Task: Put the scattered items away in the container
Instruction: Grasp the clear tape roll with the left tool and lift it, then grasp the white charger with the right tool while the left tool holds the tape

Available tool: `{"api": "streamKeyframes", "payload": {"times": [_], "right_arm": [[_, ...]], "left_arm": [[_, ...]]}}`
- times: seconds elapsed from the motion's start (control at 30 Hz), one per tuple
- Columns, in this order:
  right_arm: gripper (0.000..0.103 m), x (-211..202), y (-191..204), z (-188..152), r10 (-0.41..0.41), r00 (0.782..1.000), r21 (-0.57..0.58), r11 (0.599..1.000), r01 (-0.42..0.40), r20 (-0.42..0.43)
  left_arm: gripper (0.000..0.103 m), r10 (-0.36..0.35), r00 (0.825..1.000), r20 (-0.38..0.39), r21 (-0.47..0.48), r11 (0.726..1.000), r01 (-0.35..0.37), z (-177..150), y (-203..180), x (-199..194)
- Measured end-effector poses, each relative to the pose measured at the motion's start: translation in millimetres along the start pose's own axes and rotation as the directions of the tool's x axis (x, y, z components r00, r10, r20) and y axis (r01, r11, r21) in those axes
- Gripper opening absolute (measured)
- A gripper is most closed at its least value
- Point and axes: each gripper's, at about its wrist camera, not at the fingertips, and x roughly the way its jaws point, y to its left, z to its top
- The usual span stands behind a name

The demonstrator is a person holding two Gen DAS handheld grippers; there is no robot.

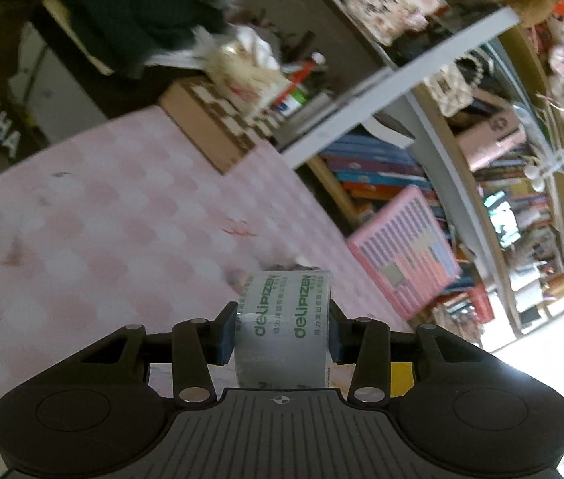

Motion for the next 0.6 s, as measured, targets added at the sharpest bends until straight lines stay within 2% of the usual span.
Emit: {"api": "streamKeyframes", "payload": {"times": [0.07, 0.13, 0.27, 0.33, 0.6], "right_arm": [[0.071, 7.3, 0.9, 2.8, -0.013, 1.0, -0.002, 1.0, 0.013, -0.025], [0.06, 15.1, 0.2, 5.4, -0.032, 0.998, -0.012, 0.999, 0.032, -0.051], [0.052, 24.3, -3.2, 6.4, -0.028, 0.997, -0.004, 1.0, 0.028, -0.072], [0.044, 27.1, -5.1, 7.3, -0.017, 0.997, 0.001, 1.0, 0.017, -0.075], [0.043, 20.1, -7.0, 6.5, -0.026, 0.998, 0.031, 0.999, 0.028, -0.055]], "left_arm": [[0.042, 0.011, 1.0, 0.022, -0.013, 1.0, -0.011, -0.1, 6.5, -5.2], [0.042, 0.017, 0.999, 0.035, -0.033, 0.999, -0.016, -0.1, 12.7, -8.3], [0.042, 0.025, 0.999, 0.037, -0.042, 0.999, -0.023, -1.8, 17.9, -8.5], [0.042, 0.024, 0.999, 0.035, -0.039, 0.999, -0.022, -1.9, 18.2, -8.0], [0.042, 0.002, 0.999, 0.035, -0.013, 1.0, -0.002, -0.6, 14.5, -10.0]]}}
